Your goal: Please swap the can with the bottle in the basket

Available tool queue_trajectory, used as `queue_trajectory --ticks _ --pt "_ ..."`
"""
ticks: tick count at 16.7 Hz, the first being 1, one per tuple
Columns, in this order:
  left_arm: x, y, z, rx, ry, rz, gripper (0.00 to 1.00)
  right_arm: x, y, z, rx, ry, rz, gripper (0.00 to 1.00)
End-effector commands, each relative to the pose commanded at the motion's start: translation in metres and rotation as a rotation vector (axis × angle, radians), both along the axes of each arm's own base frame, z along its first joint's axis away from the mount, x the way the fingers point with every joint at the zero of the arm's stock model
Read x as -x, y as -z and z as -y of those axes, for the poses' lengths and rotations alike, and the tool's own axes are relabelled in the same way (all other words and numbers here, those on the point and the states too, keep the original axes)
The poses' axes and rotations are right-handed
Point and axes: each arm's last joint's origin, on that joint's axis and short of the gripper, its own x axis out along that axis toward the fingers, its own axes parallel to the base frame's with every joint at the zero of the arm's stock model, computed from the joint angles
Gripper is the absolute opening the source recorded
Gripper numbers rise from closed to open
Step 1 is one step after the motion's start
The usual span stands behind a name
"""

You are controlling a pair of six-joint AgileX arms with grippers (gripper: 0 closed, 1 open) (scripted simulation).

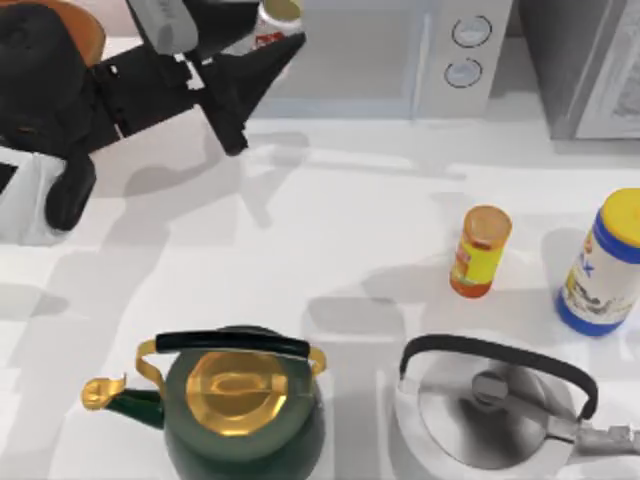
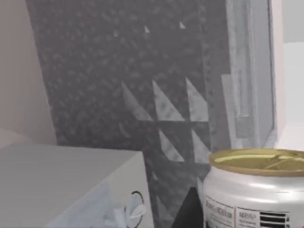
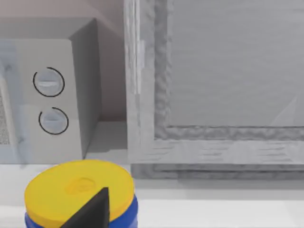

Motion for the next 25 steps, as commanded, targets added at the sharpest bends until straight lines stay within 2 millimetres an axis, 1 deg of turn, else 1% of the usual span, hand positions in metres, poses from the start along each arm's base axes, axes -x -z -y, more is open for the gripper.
queue_trajectory --ticks 4,8,10,13,15,17,23,25 --pt "-0.017 0.043 0.020 -0.029 0.119 -0.029 0.00 0.000 0.000 0.000 0.000 0.000 0.000 1.00" --pt "-0.028 0.091 0.039 -0.056 0.239 -0.056 0.00 0.000 0.000 0.000 0.000 0.000 0.000 1.00" --pt "-0.030 0.120 0.049 -0.071 0.304 -0.082 0.00 0.000 0.000 0.000 0.000 0.000 0.000 1.00" --pt "-0.026 0.162 0.061 -0.093 0.397 -0.136 0.00 0.000 0.000 0.000 0.000 0.000 0.000 1.00" --pt "-0.024 0.180 0.065 -0.102 0.438 -0.157 0.00 0.000 0.000 0.000 0.000 0.000 0.000 1.00" --pt "-0.022 0.188 0.068 -0.106 0.458 -0.165 0.00 0.000 0.000 0.000 0.000 0.000 0.000 1.00" --pt "-0.022 0.188 0.068 -0.106 0.458 -0.165 0.00 0.000 0.000 0.000 0.000 0.000 0.000 1.00" --pt "-0.022 0.188 0.068 -0.106 0.458 -0.165 0.15 0.000 0.000 0.000 0.000 0.000 0.000 1.00"
